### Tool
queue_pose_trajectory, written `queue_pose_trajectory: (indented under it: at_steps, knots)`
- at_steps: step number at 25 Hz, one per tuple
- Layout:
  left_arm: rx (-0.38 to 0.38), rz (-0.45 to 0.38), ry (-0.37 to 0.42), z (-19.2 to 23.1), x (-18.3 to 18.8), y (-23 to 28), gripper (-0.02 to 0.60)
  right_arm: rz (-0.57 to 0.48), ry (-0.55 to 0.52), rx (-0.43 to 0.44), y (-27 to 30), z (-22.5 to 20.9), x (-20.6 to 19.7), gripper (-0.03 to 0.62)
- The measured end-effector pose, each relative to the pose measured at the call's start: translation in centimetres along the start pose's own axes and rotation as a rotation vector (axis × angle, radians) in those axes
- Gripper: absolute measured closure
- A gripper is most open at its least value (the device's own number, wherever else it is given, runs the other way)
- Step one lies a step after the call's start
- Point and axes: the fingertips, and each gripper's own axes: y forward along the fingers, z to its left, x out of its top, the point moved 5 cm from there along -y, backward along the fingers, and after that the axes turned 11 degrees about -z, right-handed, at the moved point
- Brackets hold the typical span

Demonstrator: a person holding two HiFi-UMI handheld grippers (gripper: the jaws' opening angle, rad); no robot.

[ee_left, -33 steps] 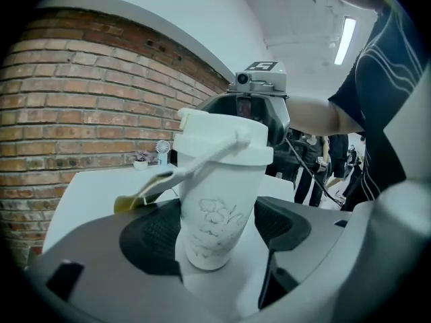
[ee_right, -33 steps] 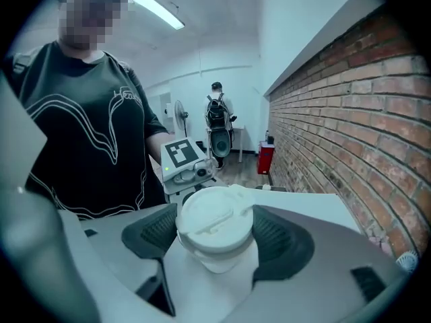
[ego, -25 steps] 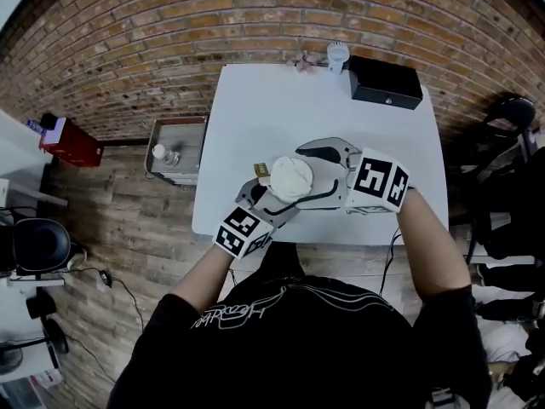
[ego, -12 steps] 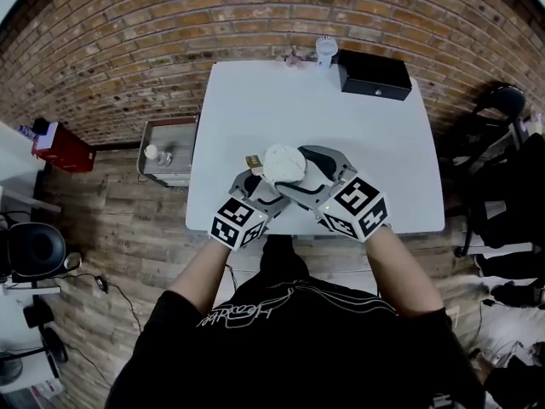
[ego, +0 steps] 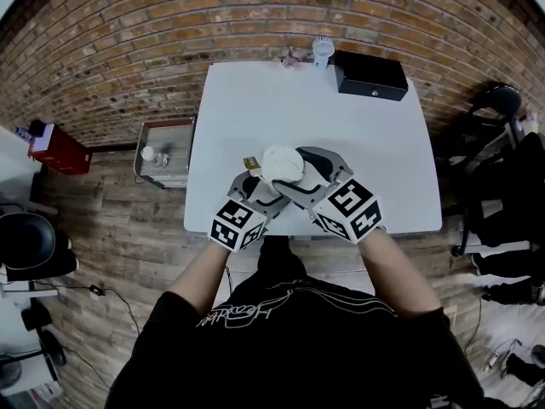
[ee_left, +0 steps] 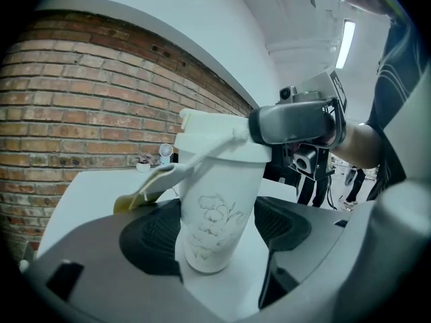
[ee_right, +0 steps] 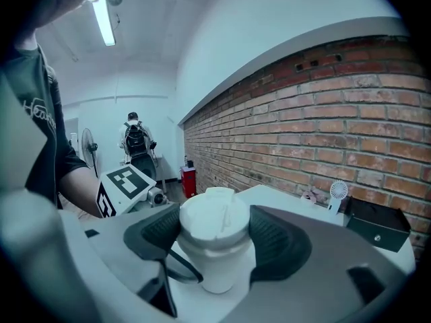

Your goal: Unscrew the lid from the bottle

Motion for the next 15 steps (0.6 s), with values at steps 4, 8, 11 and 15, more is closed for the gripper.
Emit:
queue_pose_trajectory:
  at_steps: [4, 8, 11, 15]
  knots:
    - [-0.004, 0.010, 0.000, 0.0, 0.1, 0.0, 0.219, 0.029, -0.018, 0.076, 0.1, -0.3, 0.1, 0.279]
    - [-0.009, 0.023, 0.005, -0.1, 0.0, 0.0, 0.219, 0.080, -0.062, 0.213, 0.2, -0.8, 0.1, 0.281]
    - [-0.014, 0.031, 0.011, 0.1, 0.0, -0.1, 0.219, 0.127, -0.117, 0.343, 0.7, -1.1, 0.3, 0.281]
    - [-0.025, 0.042, 0.004, -0.2, -0.1, -0.2, 0.219, 0.203, -0.205, 0.536, 1.0, -1.4, 0.4, 0.281]
